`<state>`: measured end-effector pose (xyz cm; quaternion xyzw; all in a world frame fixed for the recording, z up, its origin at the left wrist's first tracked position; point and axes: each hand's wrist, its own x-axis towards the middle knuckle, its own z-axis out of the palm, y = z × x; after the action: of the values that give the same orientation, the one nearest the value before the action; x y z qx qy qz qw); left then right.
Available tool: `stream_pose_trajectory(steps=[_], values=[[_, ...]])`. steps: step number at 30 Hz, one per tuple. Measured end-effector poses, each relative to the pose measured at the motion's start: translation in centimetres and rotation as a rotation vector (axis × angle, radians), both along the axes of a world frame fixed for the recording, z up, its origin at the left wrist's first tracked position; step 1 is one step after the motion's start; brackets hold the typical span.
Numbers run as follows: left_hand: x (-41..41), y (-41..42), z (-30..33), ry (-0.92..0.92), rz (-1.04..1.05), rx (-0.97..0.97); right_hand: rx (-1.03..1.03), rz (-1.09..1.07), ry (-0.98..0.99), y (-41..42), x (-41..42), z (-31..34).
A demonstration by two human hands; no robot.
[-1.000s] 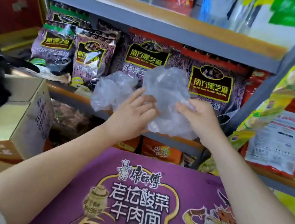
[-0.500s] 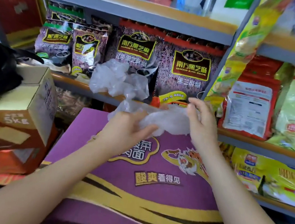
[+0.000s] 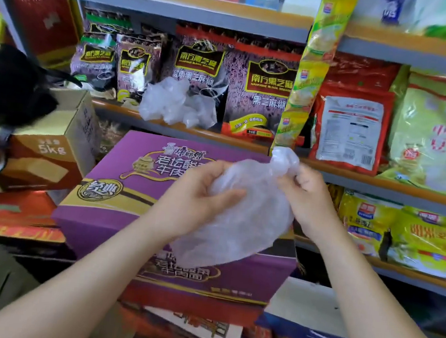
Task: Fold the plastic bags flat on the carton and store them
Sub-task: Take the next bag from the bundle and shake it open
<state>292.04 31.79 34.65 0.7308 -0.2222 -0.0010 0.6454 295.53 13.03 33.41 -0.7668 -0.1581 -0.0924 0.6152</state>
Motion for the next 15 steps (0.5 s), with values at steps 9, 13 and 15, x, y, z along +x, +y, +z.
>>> stream_pose_trajectory(steps=[9,13,15], values=[[-5.3,2.0,-2.5,0.306,-0.056,-0.055,0.089,0.047,0.267,-2.8,-2.6,-1.8],[-6.0,1.6,-2.5,0.244,-0.034,-0.233,0.242,-0.136,0.217,-2.4,-2.7,-0.8],[-6.1,1.2,-2.3,0.172,-0.006,-0.317,0.320,-0.190,0.219,-2.0,-2.7,0.1]])
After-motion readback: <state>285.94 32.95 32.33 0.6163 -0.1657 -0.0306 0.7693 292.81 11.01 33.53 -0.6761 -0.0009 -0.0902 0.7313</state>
